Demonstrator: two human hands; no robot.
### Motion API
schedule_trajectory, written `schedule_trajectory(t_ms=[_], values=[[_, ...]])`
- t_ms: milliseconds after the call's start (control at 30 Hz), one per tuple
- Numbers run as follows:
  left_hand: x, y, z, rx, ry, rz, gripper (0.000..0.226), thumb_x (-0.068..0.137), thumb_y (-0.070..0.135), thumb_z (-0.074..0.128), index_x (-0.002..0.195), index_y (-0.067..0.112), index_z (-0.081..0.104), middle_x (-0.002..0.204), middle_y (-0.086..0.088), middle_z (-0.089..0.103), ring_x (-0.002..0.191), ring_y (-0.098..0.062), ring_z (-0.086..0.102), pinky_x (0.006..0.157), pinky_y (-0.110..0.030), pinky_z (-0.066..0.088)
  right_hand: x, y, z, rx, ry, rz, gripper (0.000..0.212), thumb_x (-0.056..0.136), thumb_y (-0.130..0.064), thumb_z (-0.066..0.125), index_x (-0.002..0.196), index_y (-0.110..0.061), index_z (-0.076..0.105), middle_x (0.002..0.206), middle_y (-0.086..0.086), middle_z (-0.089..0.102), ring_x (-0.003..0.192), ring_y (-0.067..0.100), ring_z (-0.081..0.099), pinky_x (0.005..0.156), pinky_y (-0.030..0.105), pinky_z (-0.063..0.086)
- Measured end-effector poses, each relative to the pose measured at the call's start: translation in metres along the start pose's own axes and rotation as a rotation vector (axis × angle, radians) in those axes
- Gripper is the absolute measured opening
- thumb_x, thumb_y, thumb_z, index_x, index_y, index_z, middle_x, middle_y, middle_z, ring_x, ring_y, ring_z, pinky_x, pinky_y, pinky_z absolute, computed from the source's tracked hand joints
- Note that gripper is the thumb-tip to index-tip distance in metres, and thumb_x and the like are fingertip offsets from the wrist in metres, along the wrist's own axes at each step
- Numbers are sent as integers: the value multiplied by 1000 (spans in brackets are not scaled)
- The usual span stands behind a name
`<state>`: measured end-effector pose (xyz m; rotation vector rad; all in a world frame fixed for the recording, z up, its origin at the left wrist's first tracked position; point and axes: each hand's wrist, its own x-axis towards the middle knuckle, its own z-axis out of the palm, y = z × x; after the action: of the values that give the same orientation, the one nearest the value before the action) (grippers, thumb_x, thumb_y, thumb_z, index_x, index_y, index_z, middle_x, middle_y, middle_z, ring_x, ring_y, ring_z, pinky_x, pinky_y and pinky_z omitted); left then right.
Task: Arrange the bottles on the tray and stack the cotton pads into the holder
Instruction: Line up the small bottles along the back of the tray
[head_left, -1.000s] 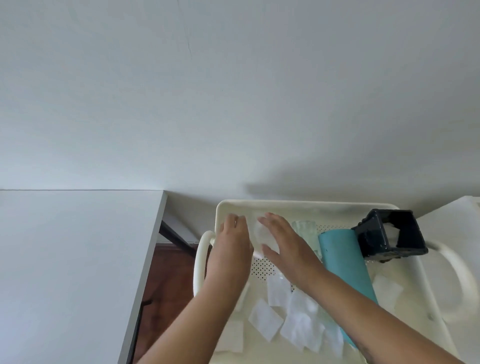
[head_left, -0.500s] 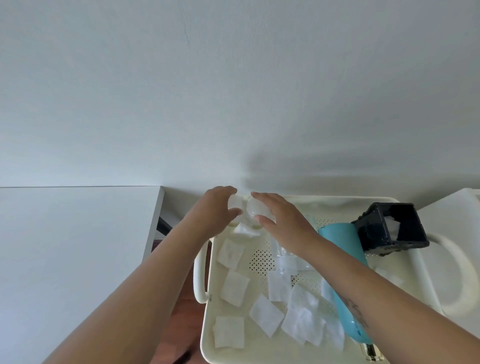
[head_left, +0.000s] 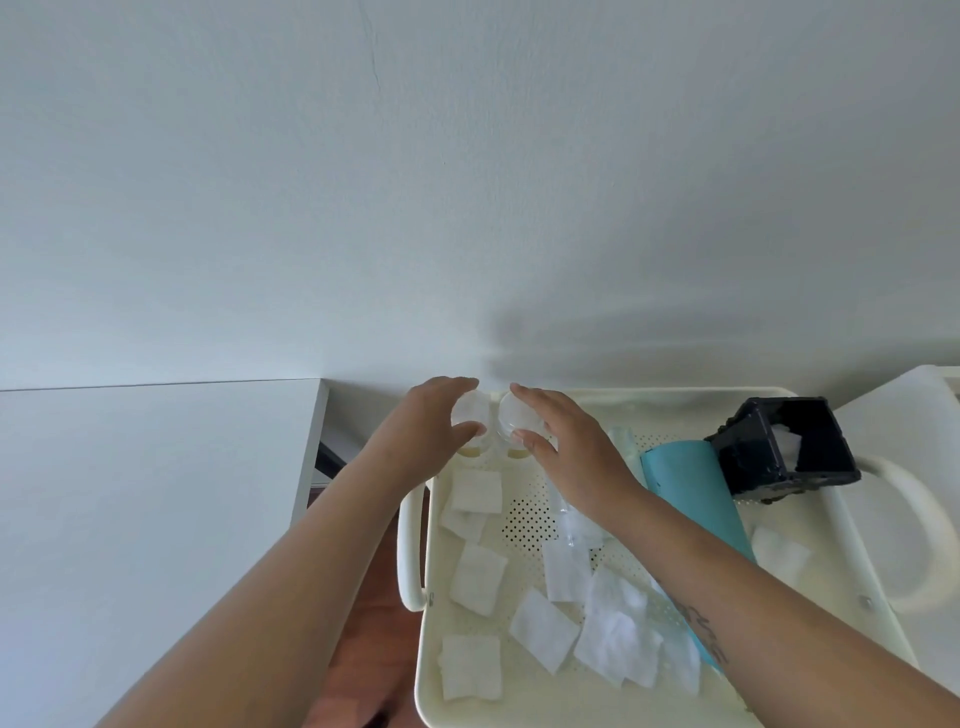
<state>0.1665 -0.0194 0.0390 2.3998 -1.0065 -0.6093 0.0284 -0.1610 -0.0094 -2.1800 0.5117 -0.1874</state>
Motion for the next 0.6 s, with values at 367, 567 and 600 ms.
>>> schedule_trajectory(t_ms=[367, 567, 600], values=[[-2, -1, 4, 15, 7, 2, 57, 90, 29, 68, 142, 20, 46, 138, -1, 55, 113, -18, 57, 90, -23, 40, -2, -7, 13, -61, 176, 45, 44, 90, -33, 64, 129, -29, 46, 122, -6, 55, 87, 7, 50, 71, 19, 39], [-9, 7, 4, 79, 30, 48, 65, 89, 29, 69, 146, 20, 39, 148, 0, 45, 130, -20, 45, 102, -29, 37, -26, -2, -8, -23, 139, 30, 53, 90, -30, 62, 137, -36, 37, 133, -14, 42, 114, 5, 45, 91, 21, 41], [-14, 12, 5, 117, 90, 85, 62, 89, 28, 69, 144, 19, 41, 146, 0, 46, 130, -22, 43, 103, -32, 38, -35, 2, -14, -57, 169, 37, 49, 92, -28, 59, 136, -34, 39, 132, -14, 43, 117, 4, 44, 92, 20, 39]])
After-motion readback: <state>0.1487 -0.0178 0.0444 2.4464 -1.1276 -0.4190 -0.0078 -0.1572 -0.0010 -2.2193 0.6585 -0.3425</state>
